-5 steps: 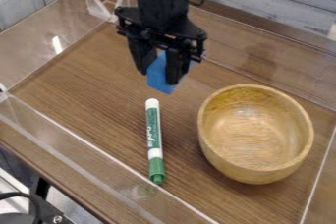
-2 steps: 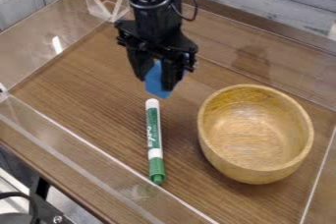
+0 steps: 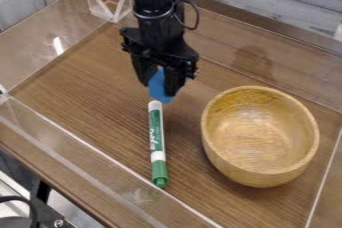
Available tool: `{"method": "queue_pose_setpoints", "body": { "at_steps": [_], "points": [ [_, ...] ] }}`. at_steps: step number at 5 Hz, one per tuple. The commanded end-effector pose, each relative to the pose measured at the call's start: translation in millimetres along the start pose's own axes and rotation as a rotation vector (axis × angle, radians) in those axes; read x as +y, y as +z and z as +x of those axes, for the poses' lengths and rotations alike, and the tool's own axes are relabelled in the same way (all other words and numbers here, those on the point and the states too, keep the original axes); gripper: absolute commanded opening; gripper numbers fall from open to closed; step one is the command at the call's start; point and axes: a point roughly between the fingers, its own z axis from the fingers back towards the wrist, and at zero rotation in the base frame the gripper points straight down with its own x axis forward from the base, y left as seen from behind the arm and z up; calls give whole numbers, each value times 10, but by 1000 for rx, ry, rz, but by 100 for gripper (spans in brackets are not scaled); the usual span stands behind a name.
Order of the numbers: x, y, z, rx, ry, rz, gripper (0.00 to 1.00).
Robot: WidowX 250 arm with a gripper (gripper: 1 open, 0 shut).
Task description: Remove the blue block from inside the brown bowl and put it on the table
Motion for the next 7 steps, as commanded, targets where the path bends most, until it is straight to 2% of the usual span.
{"method": "queue_pose_setpoints", "body": {
  "at_steps": [1, 4, 5, 7],
  "points": [
    [71, 34, 115, -47, 6, 11, 0],
    [128, -111, 200, -62, -5, 17, 0],
    [134, -134, 206, -66, -8, 18, 100],
    [86, -163, 181, -71, -17, 13, 100]
  ]
}}
